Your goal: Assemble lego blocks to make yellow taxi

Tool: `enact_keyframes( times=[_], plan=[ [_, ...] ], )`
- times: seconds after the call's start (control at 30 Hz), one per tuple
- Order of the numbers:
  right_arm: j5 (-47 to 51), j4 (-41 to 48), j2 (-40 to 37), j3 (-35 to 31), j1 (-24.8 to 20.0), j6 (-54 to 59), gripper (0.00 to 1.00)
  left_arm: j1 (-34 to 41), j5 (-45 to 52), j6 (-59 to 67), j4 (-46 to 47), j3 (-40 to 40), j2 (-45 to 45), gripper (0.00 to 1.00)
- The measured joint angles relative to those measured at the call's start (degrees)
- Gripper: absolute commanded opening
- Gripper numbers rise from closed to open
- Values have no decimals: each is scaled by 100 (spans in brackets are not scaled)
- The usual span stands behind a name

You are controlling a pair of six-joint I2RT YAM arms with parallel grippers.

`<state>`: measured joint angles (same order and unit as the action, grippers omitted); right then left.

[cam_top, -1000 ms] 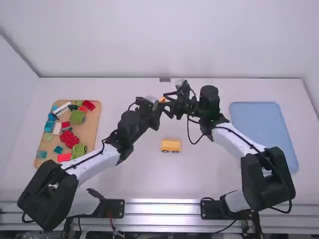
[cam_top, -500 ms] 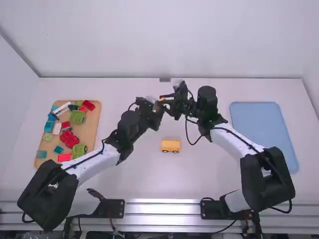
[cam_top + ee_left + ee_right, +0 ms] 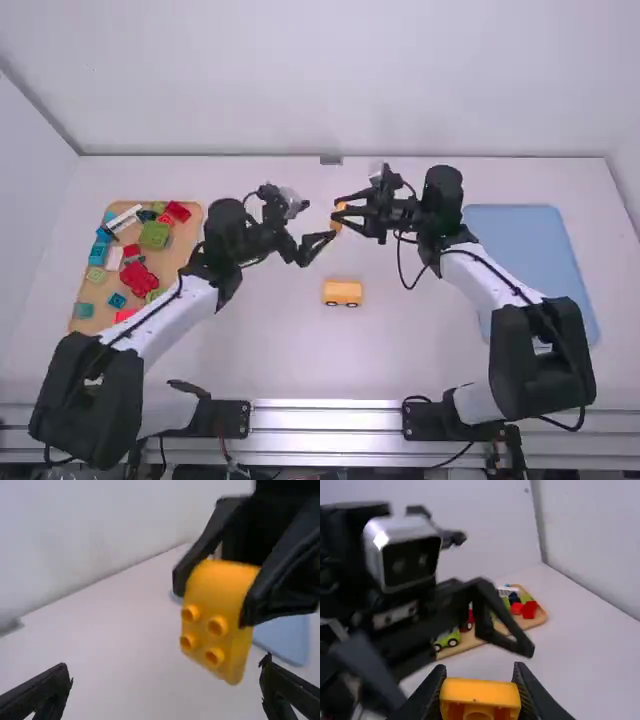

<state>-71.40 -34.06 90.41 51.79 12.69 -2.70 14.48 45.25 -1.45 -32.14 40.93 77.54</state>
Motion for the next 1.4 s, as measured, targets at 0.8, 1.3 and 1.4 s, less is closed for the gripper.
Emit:
enact_keyframes(
  times=[0.8,1.3,1.4],
  plan=[
    [-887,-557,0,0,245,116,10,-173,2907,87,-452,391,776,72],
    [-772,-461,0,0,299,146,9,-131,2669,107,-459,391,776,37],
    [-748,-457,0,0,372,149,9,-125,2671,131,-459,391,776,26]
  ],
)
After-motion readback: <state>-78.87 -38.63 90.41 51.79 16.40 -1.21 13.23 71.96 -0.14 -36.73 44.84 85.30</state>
